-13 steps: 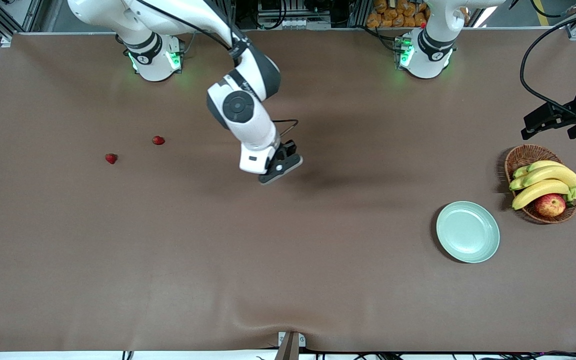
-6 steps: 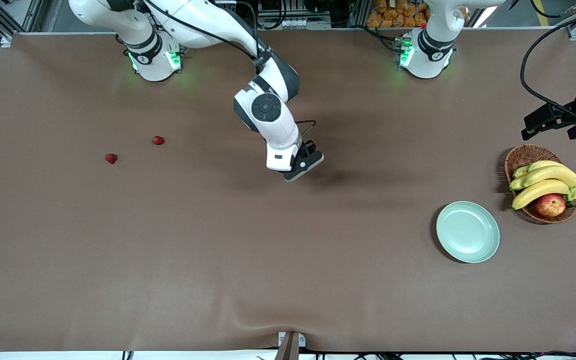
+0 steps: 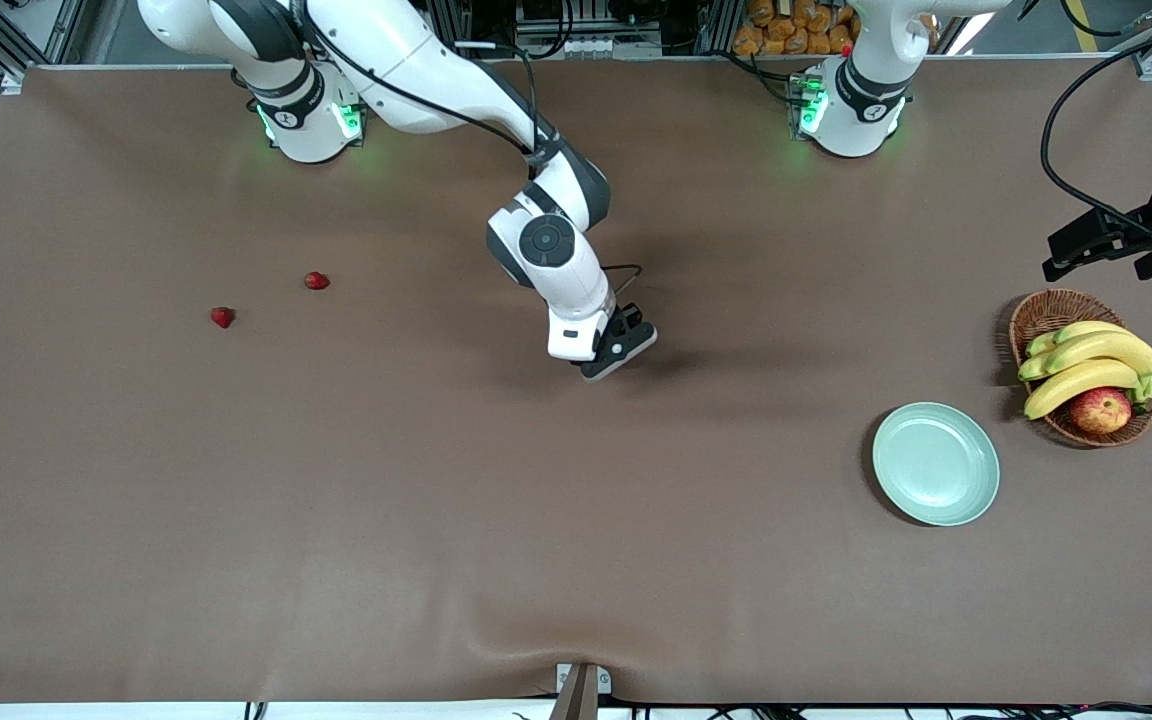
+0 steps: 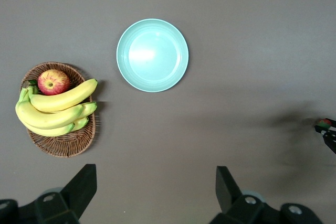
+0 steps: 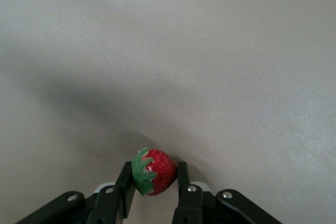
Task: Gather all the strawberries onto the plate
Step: 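Release the strawberry mid-table with the right gripper while the left gripper approaches, then grasp the strawberry with the left gripper while the right gripper grasps another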
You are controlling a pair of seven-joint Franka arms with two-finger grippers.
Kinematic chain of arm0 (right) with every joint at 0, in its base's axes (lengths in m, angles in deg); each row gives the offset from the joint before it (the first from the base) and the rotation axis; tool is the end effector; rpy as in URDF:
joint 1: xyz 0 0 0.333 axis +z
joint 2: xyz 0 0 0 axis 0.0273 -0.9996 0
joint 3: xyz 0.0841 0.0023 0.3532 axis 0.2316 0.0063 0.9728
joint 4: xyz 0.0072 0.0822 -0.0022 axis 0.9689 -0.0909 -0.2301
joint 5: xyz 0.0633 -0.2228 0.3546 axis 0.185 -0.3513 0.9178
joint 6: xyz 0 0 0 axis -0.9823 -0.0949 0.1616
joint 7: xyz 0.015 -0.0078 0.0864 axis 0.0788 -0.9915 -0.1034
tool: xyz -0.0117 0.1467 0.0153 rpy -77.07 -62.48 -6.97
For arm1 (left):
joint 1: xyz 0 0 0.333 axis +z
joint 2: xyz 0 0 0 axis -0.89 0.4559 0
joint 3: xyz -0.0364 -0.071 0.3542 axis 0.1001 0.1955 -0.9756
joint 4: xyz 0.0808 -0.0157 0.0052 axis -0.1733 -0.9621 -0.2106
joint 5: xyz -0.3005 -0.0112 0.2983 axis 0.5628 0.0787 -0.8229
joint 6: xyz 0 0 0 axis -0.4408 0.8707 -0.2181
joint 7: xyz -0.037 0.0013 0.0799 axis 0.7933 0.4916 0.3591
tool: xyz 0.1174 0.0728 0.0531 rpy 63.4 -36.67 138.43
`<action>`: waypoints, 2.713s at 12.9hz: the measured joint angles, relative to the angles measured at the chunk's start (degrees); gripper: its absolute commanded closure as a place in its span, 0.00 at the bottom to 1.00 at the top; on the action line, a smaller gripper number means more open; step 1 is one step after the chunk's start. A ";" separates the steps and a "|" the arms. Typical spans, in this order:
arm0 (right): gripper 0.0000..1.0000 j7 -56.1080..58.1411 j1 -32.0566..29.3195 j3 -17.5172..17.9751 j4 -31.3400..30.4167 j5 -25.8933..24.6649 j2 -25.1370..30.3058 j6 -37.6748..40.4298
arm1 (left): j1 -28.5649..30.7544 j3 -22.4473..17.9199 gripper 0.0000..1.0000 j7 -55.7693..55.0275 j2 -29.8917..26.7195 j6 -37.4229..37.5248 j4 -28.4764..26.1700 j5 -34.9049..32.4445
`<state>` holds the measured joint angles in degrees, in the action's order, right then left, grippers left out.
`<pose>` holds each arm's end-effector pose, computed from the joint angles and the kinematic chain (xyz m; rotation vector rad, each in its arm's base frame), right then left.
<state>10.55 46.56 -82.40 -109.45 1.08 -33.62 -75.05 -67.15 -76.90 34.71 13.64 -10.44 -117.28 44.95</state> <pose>0.5223 0.5974 0.1599 -2.7836 -0.7885 -0.2153 0.5915 -0.0106 0.6354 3.1314 0.0309 0.0075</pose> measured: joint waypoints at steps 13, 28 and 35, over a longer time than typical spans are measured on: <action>0.00 0.04 -11.97 -3.90 2.33 0.02 11.95 19.77 | -0.63 0.38 0.00 -0.34 2.58 -0.41 0.02 5.07; 0.00 14.05 -41.20 -8.11 -20.52 -8.76 32.90 35.18 | -18.77 0.75 0.00 -14.50 17.86 -12.89 -0.05 5.17; 0.00 18.21 -54.06 -8.16 -26.20 -14.13 32.81 34.69 | -24.55 1.42 0.00 -15.33 25.09 -22.51 0.01 8.17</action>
<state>28.75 -7.50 -90.56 -135.64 -13.05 -0.82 -40.36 -91.71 -75.48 19.38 38.73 -32.95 -117.28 53.11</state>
